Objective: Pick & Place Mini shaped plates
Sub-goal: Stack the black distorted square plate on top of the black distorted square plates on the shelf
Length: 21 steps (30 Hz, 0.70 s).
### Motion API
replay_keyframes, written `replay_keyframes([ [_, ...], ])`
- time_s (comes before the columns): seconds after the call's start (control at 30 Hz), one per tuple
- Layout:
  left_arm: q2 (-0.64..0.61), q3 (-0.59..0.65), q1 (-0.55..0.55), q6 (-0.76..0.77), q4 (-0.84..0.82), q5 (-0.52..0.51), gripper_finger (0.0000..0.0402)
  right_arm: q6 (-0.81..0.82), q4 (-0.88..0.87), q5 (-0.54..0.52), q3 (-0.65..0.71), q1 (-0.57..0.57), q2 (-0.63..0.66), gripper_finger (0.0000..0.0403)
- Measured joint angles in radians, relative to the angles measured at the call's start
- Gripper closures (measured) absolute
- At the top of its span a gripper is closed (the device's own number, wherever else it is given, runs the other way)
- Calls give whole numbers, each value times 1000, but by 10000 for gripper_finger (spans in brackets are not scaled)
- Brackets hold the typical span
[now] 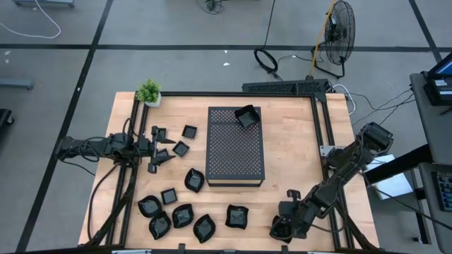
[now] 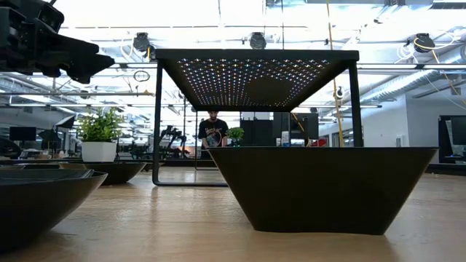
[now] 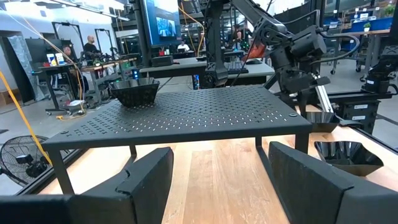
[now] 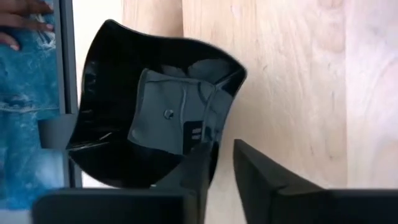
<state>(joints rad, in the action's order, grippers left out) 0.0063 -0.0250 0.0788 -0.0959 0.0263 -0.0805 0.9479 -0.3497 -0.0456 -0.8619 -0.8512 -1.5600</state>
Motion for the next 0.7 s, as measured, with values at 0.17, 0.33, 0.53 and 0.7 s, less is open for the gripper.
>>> replay_keyframes([
  [0.17,0,0,0,0,0,0,133,-33,2,51,0,17,0,398],
  [0.33,0,0,0,0,0,0,133,-47,1,75,1,25,8,402],
  [0.53,0,0,0,0,0,0,133,-46,20,74,1,26,89,403],
  [0.7,0,0,0,0,0,0,133,-77,78,10,1,30,194,403],
])
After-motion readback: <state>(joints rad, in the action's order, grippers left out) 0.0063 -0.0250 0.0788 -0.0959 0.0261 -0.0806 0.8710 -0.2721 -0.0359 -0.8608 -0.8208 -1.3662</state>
